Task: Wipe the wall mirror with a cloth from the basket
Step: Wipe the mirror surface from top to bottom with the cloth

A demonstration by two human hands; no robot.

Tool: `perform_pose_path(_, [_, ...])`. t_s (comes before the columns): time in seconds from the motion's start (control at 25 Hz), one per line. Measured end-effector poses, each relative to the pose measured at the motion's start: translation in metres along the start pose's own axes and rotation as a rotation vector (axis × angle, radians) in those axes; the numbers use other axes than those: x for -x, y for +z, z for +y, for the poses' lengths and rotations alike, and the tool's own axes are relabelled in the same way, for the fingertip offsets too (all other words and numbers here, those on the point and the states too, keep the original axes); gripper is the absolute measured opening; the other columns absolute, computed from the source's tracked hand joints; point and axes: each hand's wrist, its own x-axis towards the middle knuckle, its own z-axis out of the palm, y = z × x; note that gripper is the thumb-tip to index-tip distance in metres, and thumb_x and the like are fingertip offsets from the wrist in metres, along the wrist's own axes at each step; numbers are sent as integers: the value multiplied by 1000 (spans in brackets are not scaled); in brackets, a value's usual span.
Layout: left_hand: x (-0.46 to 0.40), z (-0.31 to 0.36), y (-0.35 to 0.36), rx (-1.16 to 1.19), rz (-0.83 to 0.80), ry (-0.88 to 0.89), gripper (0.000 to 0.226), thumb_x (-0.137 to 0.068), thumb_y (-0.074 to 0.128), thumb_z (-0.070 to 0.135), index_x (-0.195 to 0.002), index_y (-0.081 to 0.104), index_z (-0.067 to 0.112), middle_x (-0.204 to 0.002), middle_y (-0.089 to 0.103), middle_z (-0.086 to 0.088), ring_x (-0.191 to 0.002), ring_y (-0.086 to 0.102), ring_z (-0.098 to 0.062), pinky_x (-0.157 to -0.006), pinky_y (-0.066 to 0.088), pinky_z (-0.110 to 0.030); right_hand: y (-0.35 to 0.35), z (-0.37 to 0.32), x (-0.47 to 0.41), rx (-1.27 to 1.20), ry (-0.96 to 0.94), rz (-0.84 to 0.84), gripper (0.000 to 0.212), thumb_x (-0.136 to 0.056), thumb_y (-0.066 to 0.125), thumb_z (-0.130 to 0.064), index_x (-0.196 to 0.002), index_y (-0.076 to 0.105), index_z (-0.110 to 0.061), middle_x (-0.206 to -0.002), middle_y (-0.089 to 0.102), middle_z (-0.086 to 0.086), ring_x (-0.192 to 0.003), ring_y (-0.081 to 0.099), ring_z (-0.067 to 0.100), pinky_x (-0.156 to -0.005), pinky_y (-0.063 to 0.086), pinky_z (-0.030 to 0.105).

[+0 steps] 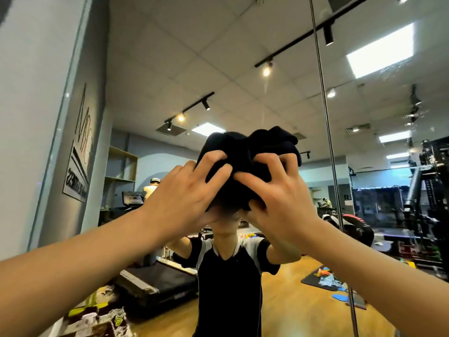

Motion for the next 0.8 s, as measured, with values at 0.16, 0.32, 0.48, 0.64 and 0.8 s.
perform_pose_path(0.16, [4,-35,-4,100,36,39,69,-81,75,31,-139,44,12,-146,34,-14,-99,58,-35,-75,58,-46,9,-16,-32,42,-50,13,50,-68,88,-23,-117,74,-24,-126,47,7,-105,40,34,-67,50,39])
perform_pose_path(0.32, [-19,-86,-12,141,76,54,69,-84,72,31,-143,41,11,-149,31,-15,-105,56,-35,-81,57,-45,21,-14,-86,93,-48,42,52,-66,87,-28,-116,75,-25,-126,45,5,-105,40,34,-68,41,32])
perform_pose_path(0.48, [-78,-142,-21,220,91,86,71,-85,74,31,-145,40,12,-150,28,-13,-115,53,-33,-89,57,-43,33,22,-152,98,-54,60,49,-70,83,-27,-118,74,-24,-127,45,6,-107,41,34,-69,46,34])
perform_pose_path(0.64, [-183,-209,-23,297,129,110,72,-85,74,31,-147,41,11,-151,28,-12,-128,46,-30,-101,53,-42,49,93,-246,99,-31,88,47,-71,80,-25,-118,74,-23,-127,45,6,-106,40,34,-69,46,34])
perform_pose_path(0.8, [-303,-266,-24,309,184,130,73,-85,69,32,-148,41,9,-151,30,-15,-130,44,-37,-103,49,-50,46,178,-345,145,-24,103,43,-76,73,-26,-118,73,-24,-126,50,6,-106,41,33,-74,39,31])
